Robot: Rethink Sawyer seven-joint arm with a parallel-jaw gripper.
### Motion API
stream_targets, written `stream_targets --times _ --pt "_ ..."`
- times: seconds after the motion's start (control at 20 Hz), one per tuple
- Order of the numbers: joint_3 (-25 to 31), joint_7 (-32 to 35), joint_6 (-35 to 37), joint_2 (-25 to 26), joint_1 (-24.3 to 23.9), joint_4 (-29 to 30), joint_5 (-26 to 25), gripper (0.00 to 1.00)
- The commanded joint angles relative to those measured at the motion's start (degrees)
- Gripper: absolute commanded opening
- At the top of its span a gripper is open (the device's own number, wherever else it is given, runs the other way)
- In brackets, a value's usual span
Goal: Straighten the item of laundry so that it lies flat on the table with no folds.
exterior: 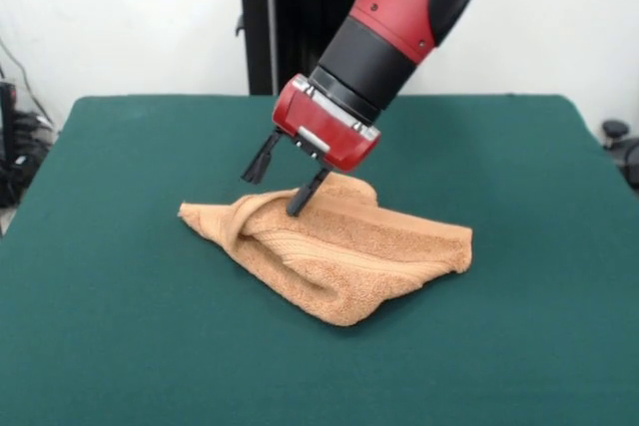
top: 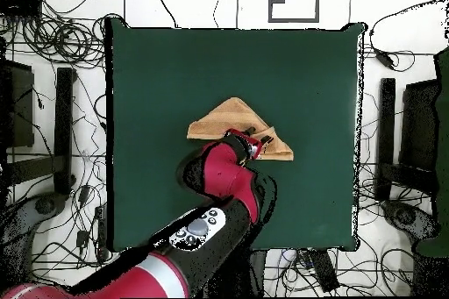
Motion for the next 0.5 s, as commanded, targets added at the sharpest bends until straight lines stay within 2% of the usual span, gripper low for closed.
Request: stream_targets --times 0.05,0.5 --pt "8.39 15.98 -3.27 3.14 0.04 3.36 4.38 1.00" --pt "9.29 16.65 -3.75 4.27 0.83 4.39 7.17 1.00"
